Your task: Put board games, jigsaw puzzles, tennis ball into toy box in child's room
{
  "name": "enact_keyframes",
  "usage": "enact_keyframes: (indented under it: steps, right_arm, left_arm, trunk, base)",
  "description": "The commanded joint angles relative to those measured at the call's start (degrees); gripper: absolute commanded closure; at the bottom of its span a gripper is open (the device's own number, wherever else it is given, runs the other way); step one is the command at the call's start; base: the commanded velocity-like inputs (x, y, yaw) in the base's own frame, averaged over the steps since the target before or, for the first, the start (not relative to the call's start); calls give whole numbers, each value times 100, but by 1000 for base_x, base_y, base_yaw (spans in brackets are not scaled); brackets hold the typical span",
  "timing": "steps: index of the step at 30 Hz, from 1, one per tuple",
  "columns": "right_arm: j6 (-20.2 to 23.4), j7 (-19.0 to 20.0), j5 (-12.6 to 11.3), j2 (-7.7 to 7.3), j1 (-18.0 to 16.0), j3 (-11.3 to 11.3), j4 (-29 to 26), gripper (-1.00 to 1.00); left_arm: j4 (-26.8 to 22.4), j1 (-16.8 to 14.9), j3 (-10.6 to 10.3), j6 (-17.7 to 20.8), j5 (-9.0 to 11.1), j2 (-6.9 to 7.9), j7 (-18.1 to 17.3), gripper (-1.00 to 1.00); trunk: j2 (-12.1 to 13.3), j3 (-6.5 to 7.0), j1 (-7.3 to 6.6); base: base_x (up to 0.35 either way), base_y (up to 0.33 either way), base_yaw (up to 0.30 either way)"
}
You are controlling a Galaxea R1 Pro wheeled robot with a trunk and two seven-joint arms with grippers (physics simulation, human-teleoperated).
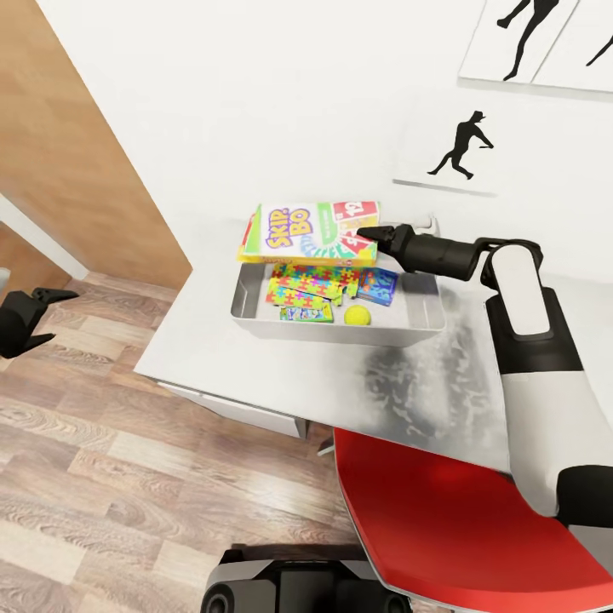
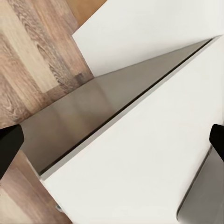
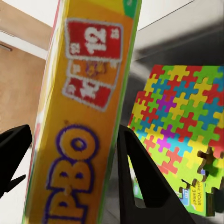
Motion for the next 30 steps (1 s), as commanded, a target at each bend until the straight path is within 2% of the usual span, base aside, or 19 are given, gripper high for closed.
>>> enact_keyframes:
  steps: [1,6,9,10,17,24,30]
  right_arm:
    - [13,18,-13,-46,-10,13,0,100]
    - [13,20,-30,-183,-20,70,3,100]
    - [13,23,-43,-340,-25,221,3,100]
    - [13,23,-43,-340,-25,221,3,100]
    - [13,28,-111,-611,-27,434,4,100]
    - [13,29,-149,-727,-21,486,5,100]
    - [13,31,-160,-762,8,509,-16,100]
  left_arm:
    - [-1,11,22,16,52,0,59,-100]
    - [5,67,54,20,52,1,59,-100]
    - [10,113,73,22,52,1,58,-100]
    - [10,113,73,22,52,1,58,-100]
    - [35,217,84,19,46,1,61,-100]
    - [51,277,91,18,44,0,62,-100]
    - [55,293,95,17,38,1,65,-100]
  trunk:
    - [-10,-8,3]
    - [-10,-8,3]
    - [-10,-8,3]
    - [-10,-8,3]
    - [-10,-8,3]
    - [-10,-8,3]
    - [-10,-8,3]
  base:
    - [0,0,0]
    - [0,0,0]
    - [0,0,0]
    - [0,0,0]
    - [0,0,0]
    - [0,0,0]
    - [0,0,0]
